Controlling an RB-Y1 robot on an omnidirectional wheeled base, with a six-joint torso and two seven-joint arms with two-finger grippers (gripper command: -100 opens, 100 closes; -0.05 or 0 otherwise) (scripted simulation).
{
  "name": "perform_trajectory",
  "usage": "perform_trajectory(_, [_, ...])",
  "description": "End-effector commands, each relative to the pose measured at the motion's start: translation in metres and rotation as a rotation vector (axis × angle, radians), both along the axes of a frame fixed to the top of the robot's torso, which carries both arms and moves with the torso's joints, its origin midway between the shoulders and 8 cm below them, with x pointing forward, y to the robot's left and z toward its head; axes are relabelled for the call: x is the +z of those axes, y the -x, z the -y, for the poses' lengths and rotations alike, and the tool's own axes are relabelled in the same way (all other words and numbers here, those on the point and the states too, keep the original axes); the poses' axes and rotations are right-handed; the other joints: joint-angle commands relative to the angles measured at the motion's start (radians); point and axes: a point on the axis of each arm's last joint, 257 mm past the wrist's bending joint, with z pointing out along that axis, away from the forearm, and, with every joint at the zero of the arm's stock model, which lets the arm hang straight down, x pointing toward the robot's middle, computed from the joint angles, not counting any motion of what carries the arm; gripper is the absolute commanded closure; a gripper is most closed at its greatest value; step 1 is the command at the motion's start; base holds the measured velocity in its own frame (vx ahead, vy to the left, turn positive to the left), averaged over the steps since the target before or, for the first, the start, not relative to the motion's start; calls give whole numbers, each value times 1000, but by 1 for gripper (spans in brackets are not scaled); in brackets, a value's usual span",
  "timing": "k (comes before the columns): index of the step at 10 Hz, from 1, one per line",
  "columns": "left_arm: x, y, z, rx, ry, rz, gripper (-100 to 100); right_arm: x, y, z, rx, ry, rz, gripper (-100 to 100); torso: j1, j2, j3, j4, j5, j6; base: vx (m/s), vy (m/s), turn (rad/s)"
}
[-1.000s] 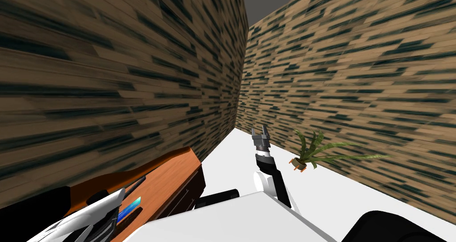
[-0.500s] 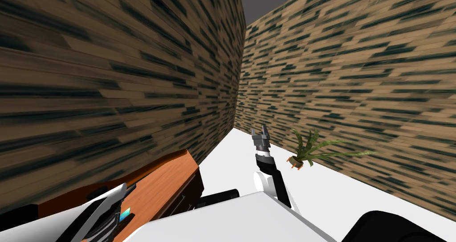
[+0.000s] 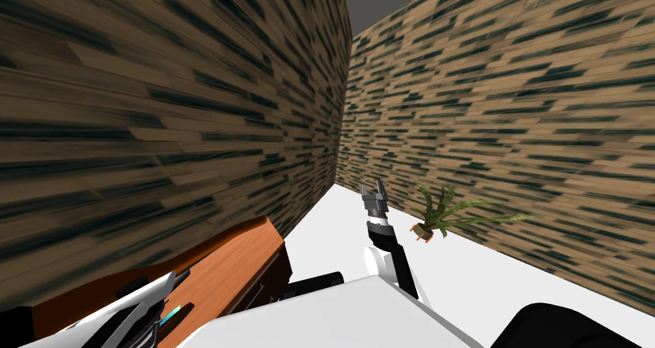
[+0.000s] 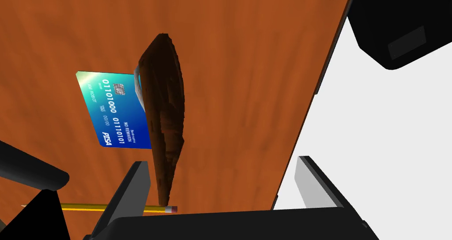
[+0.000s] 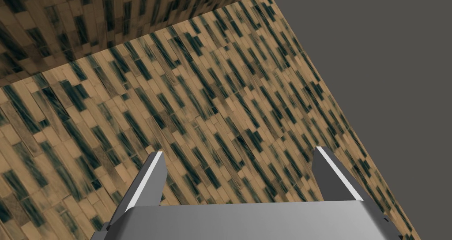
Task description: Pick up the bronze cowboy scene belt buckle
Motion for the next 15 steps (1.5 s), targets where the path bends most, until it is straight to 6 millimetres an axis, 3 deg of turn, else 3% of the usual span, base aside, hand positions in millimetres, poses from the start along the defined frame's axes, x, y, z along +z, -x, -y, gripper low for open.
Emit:
perform_trajectory(1, [0,0,0,0,0,0,0,0,0,0,0,0,0,0,0,0,0,0,0,0,0,0,0])
perform_trajectory(2, [-5,-1,4,-22,-1,1,-100,0,0,0,0,0,0,0,0,1,0,0,0,0,40,9,138])
perform_trajectory(14, [-23,-2,20,-106,-1,4,-100,0,0,0,0,0,0,0,-1,0,0,0,0,0,31,-12,77])
perform_trajectory(15, [-23,-2,20,-108,-1,5,100,0,0,0,0,0,0,0,0,1,1,0,1,0,0,0,0])
